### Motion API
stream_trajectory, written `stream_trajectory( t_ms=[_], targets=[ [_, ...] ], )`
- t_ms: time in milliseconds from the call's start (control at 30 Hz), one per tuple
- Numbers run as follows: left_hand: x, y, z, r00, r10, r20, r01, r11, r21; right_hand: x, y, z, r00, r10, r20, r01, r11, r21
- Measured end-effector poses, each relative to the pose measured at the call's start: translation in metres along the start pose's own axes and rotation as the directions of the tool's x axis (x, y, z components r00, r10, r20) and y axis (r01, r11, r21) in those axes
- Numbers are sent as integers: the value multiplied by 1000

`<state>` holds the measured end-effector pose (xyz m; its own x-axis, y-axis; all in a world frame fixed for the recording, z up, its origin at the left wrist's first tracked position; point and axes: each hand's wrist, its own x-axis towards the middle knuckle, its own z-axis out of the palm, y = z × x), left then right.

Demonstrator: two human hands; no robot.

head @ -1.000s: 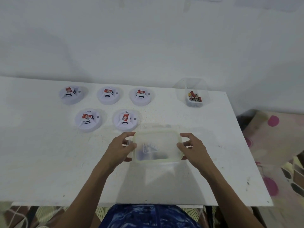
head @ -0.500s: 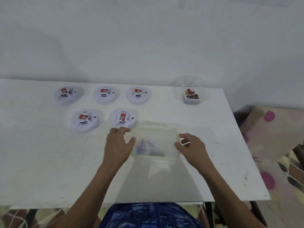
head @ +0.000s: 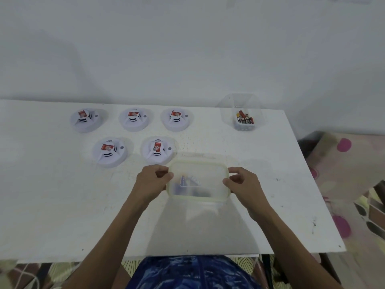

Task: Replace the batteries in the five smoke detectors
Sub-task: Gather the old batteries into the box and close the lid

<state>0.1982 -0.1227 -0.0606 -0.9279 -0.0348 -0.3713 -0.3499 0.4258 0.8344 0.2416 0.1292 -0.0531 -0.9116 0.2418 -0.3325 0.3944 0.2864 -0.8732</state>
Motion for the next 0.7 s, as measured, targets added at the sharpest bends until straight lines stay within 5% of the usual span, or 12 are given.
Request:
stream_trajectory(
  t_ms=[133,267,400,700],
  targets=[
    [-3,0,-2,998,27,57,-31,996,81,2,-4,-1,1000,-15,28,17,995,-98],
    [-10,7,-7,979,-30,202,-17,974,225,10,-9,0,978,-182,102,207,909,-361],
    [-7,10,-13,943,-61,329,23,993,119,19,-13,1,930,-265,255,357,814,-457],
    [-1,5,4,978,189,88,-168,965,-201,15,-18,-10,981,-166,100,189,701,-688]
  ],
)
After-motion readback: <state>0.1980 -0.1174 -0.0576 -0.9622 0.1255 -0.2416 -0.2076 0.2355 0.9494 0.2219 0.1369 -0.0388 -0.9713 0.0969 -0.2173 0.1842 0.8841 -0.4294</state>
